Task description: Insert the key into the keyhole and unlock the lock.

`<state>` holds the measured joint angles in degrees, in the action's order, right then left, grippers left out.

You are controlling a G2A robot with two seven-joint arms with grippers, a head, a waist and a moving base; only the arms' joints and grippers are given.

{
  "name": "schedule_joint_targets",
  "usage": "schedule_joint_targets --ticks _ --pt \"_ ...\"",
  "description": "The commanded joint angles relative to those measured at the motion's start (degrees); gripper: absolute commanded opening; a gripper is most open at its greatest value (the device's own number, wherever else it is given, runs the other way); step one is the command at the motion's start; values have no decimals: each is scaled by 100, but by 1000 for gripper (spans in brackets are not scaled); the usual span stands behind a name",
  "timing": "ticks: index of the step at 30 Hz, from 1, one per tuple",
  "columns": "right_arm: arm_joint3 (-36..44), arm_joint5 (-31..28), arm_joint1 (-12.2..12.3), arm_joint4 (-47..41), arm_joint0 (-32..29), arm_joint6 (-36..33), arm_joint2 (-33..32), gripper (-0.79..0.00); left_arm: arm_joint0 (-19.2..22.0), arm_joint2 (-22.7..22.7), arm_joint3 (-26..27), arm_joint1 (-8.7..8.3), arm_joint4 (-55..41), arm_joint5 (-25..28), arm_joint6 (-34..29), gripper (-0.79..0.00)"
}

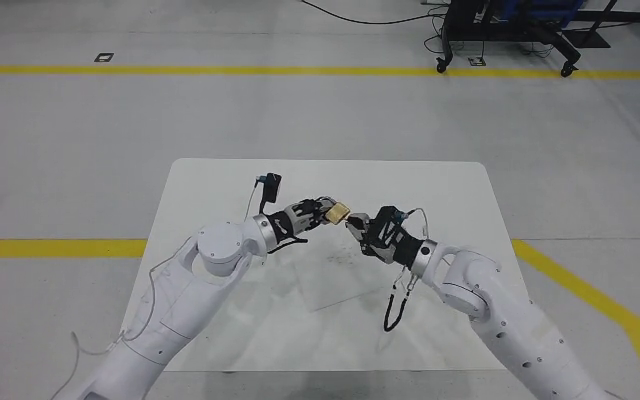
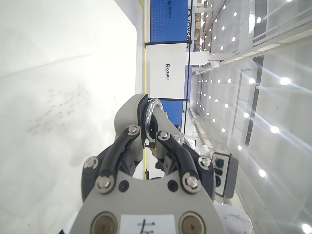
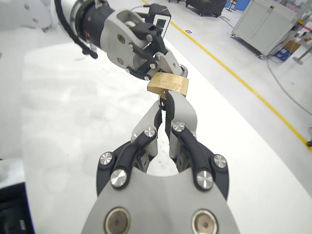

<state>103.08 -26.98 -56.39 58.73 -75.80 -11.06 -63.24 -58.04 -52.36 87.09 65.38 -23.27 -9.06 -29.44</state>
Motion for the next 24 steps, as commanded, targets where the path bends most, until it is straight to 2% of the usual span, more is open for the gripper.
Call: schedule_joint_targets --ticks 1,6,11,12,13,14,19,24 --pt "-194 -252 -7 -695 44 -92 -56 -785 -31 -15 34 1 130 88 54 -785" --pt "-509 -622 -26 -1633 202 -473 -99 -785 -140 -49 113 9 392 250 201 -785" --pt "-583 -782 -43 -1741 331 -605 -85 -785 -168 -128 118 26 342 215 168 -785" --pt "-581 -788 -46 -1721 348 -621 -82 -625 -171 -151 113 30 304 203 153 -785" --pt "-570 -804 -48 -1689 365 -642 -79 -425 -175 -176 102 35 223 178 120 -785" --pt "-568 -800 -49 -1645 377 -662 -81 0 -172 -203 93 40 165 162 98 -785" --pt "-498 -1005 -43 -1641 308 -445 -192 0 -187 -369 54 63 -271 181 -70 -785" --pt "-377 -1190 76 -1586 -158 53 -980 0 -148 -414 -1 62 -164 -13 -202 -785"
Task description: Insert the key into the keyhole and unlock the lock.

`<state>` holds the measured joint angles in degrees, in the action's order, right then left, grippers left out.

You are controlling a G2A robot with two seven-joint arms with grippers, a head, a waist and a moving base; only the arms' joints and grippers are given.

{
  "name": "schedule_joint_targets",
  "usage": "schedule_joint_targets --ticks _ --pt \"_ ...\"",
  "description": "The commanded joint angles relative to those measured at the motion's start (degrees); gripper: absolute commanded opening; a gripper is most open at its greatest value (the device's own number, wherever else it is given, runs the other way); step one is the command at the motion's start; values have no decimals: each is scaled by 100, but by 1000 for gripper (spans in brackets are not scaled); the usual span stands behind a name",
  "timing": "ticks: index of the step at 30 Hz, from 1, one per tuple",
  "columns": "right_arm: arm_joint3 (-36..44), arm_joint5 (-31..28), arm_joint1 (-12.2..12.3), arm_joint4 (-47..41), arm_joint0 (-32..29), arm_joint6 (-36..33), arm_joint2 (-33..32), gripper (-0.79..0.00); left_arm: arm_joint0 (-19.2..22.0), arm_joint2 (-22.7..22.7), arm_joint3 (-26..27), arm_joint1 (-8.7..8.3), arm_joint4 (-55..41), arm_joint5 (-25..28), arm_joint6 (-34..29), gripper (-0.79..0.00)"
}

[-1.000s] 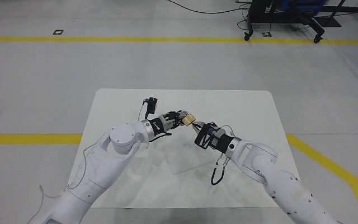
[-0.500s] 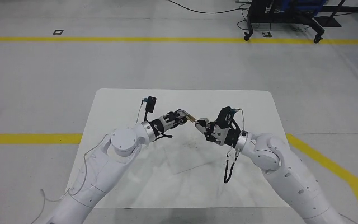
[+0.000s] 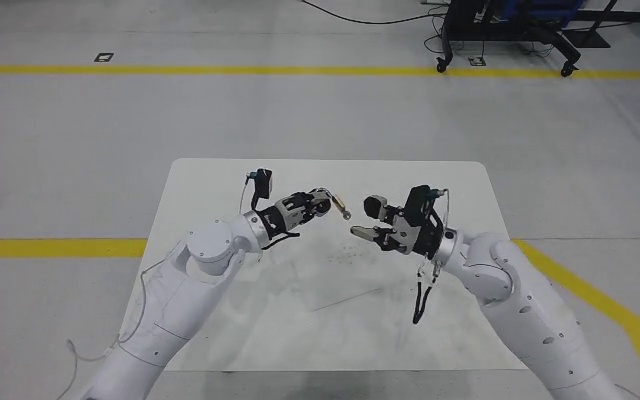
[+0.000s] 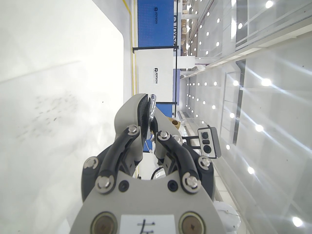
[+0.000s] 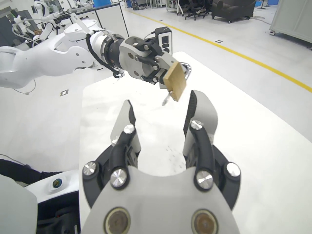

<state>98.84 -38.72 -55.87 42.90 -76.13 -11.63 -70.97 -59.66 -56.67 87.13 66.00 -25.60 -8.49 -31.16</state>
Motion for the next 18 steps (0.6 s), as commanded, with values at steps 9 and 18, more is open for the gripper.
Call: schedule_joint_targets --ticks 9,18 --pt "527 -105 176 -29 -1196 908 -1687 0 404 808 -204 55 1782 -1155 -315 -785" --pt "527 -105 176 -29 -1196 908 -1687 0 733 1620 -533 306 2568 -1875 -106 -785"
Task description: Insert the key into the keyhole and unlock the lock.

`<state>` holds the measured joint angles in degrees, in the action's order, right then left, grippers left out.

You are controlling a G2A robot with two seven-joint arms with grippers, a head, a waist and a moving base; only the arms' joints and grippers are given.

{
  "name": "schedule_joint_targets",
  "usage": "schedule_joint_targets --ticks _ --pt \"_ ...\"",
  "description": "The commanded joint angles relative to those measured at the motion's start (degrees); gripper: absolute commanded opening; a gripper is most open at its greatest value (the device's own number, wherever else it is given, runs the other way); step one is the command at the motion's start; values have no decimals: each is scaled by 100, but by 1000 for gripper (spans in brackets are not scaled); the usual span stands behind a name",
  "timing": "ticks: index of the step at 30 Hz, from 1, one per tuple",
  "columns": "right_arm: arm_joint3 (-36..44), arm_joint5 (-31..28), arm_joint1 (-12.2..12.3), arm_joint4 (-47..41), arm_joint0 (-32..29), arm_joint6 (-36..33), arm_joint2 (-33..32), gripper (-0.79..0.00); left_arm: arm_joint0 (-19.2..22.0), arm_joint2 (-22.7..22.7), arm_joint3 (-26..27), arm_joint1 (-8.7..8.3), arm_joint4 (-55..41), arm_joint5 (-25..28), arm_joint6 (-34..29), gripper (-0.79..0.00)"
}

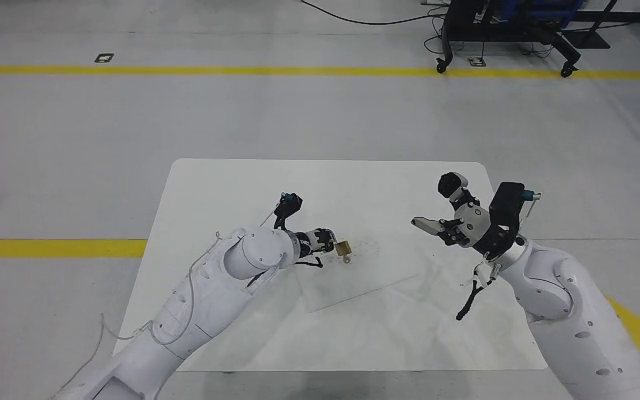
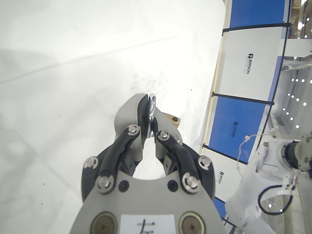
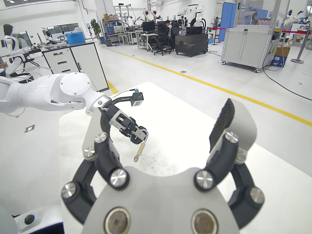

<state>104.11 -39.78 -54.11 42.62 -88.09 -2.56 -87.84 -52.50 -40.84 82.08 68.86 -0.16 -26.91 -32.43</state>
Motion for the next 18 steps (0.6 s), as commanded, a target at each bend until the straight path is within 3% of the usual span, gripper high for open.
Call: schedule_joint_targets --ticks 1,8,12,17,18 --pt "0 0 0 0 0 0 0 0 39 71 -55 40 56 -67 32 -785" --pt "0 0 0 0 0 0 0 0 144 270 -236 143 277 -235 -86 -785" --pt "0 0 0 0 0 0 0 0 223 433 -336 194 461 -432 -330 -693" --pt "0 0 0 0 0 0 0 0 243 435 -364 241 475 -431 -399 -394" --pt "0 0 0 0 0 0 0 0 244 424 -369 246 477 -426 -406 -243"
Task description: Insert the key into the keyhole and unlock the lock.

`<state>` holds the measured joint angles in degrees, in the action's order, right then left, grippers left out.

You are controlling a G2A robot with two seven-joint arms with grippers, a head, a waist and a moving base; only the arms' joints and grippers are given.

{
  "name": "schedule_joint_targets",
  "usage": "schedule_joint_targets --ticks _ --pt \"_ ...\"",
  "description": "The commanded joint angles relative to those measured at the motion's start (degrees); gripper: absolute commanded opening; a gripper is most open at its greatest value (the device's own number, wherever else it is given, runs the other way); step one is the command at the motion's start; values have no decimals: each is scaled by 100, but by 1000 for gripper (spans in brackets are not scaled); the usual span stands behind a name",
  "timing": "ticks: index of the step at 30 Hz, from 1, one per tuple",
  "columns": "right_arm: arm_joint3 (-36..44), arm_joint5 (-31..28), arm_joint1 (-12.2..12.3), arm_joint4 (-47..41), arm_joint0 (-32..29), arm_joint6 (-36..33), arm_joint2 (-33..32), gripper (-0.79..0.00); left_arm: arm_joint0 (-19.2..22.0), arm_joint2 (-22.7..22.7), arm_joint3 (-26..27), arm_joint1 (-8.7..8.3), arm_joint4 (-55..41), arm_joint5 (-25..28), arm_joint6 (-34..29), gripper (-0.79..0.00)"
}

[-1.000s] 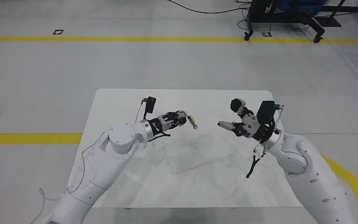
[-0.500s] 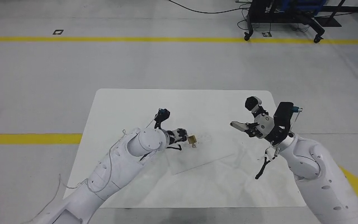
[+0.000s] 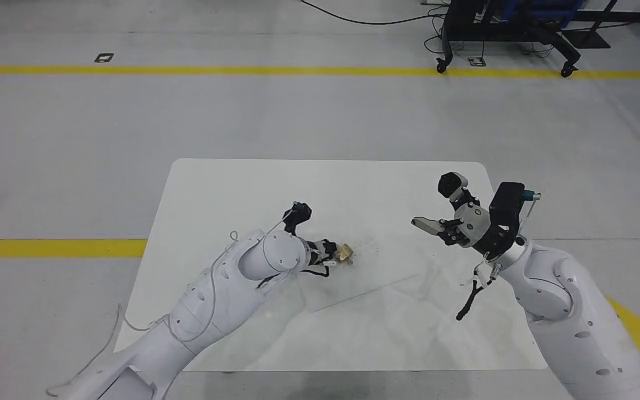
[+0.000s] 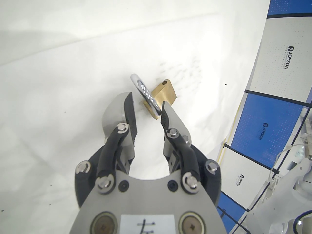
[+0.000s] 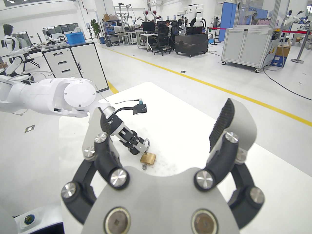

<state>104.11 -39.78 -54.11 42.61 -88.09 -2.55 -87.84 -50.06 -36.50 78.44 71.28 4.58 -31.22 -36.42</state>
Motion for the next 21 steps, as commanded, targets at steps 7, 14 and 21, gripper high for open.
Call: schedule_joint_targets --ticks 7,14,21 --pt "0 0 0 0 0 0 0 0 -83 -200 57 9 -35 269 74 0" --pt "0 0 0 0 0 0 0 0 -385 -698 447 -58 -208 1101 554 0" --pt "0 0 0 0 0 0 0 0 -1170 -1753 1406 -287 -458 2409 1016 0"
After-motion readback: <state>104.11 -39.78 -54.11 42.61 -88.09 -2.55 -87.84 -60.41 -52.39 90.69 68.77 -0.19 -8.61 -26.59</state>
